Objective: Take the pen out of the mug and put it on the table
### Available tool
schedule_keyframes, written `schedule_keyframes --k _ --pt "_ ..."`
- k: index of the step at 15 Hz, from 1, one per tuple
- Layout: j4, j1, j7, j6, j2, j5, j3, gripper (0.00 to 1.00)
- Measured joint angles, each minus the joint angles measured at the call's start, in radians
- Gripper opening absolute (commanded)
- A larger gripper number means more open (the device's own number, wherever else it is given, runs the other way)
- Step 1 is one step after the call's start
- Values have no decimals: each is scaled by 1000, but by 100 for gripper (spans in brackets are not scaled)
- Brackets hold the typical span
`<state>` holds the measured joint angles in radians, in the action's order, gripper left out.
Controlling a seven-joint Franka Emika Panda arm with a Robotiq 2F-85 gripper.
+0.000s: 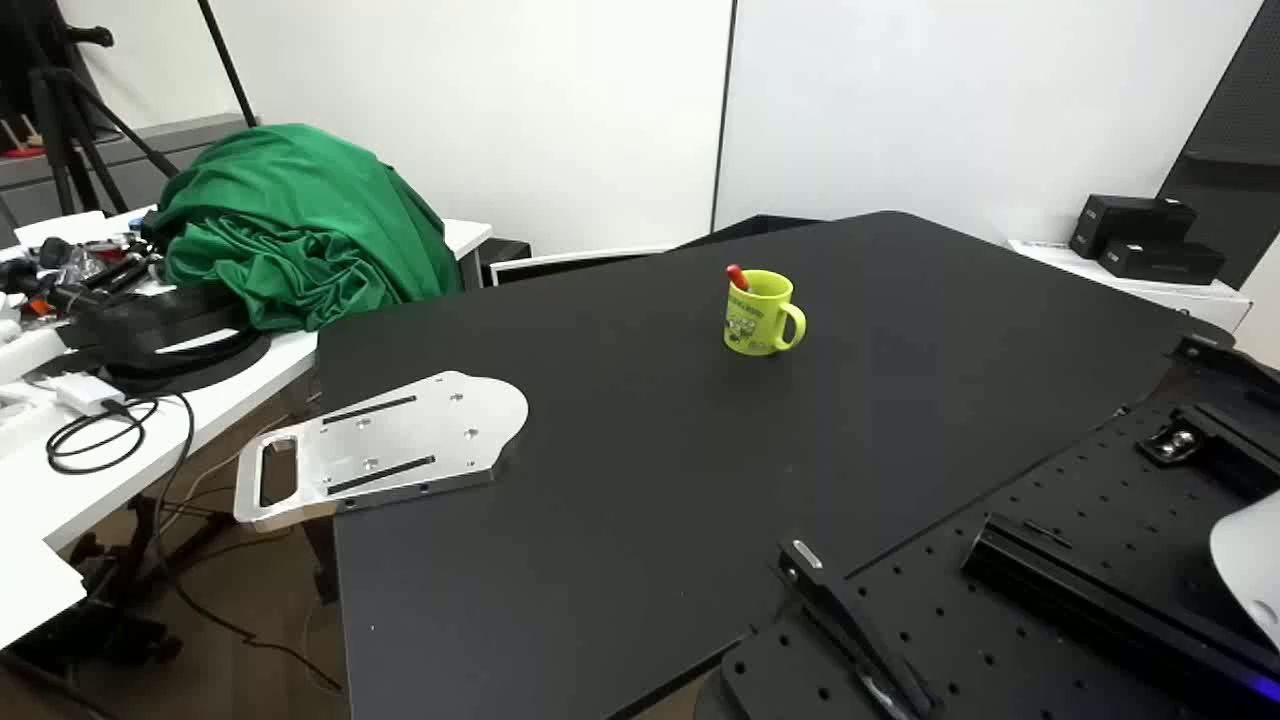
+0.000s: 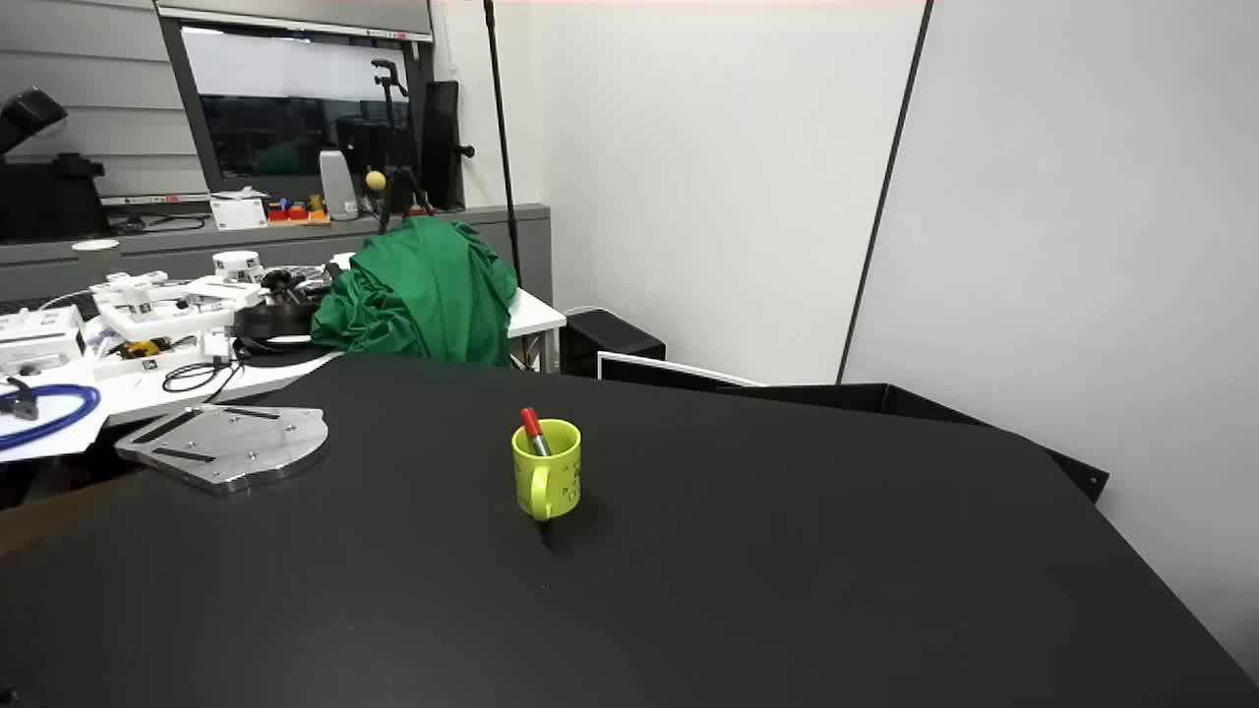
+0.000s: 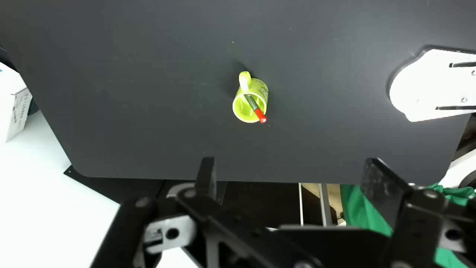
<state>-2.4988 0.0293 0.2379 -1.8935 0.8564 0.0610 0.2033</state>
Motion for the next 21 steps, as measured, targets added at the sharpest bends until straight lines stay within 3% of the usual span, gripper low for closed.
schedule_keyframes --k 10,14,18,21 --pt "0 -1 0 0 2 0 -1 100" --pt "-3 3 -58 -34 -13 71 -30 100" --pt "-3 43 -189 -200 -93 167 -150 100" --pt "35 40 -414 -302 -218 144 -314 100"
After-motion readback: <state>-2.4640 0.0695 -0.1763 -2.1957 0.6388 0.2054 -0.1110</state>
